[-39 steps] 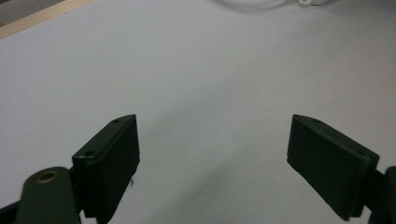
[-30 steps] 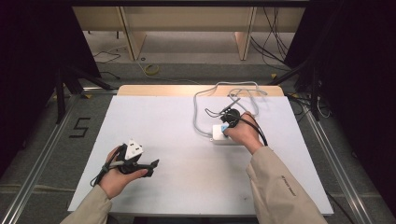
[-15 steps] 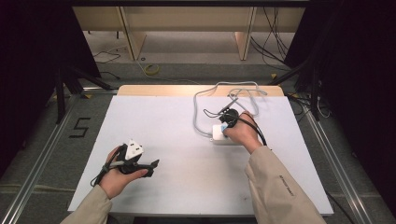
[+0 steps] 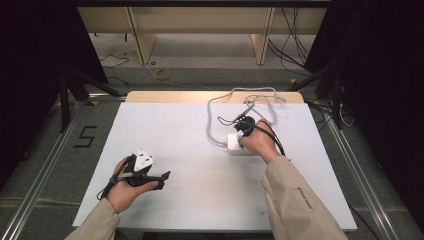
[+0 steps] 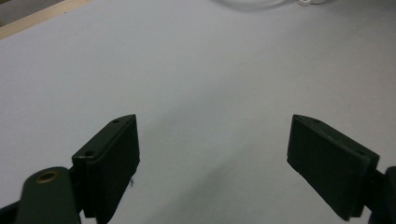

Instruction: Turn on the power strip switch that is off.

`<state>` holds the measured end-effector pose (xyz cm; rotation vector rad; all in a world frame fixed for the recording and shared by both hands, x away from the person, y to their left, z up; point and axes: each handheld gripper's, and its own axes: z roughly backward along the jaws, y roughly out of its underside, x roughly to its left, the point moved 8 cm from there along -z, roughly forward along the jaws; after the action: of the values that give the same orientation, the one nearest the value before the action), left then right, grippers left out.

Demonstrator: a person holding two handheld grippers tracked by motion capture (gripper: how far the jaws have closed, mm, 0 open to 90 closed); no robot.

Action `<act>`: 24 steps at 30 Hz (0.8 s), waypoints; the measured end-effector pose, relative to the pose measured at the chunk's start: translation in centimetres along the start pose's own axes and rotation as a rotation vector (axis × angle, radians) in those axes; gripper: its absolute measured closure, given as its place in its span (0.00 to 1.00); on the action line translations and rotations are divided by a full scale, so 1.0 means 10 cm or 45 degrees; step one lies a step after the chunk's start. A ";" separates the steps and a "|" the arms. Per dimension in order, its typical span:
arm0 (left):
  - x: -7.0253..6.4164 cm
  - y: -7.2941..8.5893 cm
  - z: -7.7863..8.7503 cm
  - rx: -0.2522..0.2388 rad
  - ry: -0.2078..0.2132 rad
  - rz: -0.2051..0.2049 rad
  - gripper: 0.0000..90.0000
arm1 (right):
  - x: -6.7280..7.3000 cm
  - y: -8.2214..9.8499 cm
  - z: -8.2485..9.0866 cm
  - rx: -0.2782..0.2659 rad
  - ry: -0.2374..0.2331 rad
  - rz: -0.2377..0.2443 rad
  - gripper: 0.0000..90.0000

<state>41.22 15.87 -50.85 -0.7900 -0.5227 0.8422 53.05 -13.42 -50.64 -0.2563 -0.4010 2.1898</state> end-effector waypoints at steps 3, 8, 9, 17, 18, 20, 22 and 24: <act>0.00 0.00 0.00 -0.001 0.000 -0.001 0.19 | 0.00 0.00 -0.01 0.001 0.006 0.007 1.00; 0.00 0.00 0.00 -0.001 -0.001 -0.001 0.19 | 0.00 0.00 -0.01 0.006 0.011 0.004 1.00; 0.00 0.00 0.00 -0.001 -0.001 -0.001 0.19 | 0.00 0.00 -0.01 0.005 0.009 0.003 1.00; 0.00 0.00 0.00 0.001 0.000 -0.001 0.19 | 0.00 0.00 -0.01 -0.002 0.020 0.011 1.00; 0.00 0.00 0.00 0.000 0.000 0.000 0.19 | 0.01 0.00 -0.01 -0.008 0.025 0.018 1.00; 0.00 0.00 0.00 0.000 0.000 0.001 0.19 | 0.01 0.00 -0.01 -0.014 0.029 0.020 1.00; 0.00 0.00 0.00 0.000 0.000 0.001 0.19 | 0.01 0.00 -0.01 -0.017 0.030 0.017 1.00; 0.01 0.00 0.00 0.000 0.000 -0.002 0.19 | 0.01 0.01 -0.01 -0.023 0.023 0.015 1.00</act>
<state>41.25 15.93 -50.84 -0.7894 -0.5231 0.8406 53.00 -13.39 -50.75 -0.2887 -0.4105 2.1945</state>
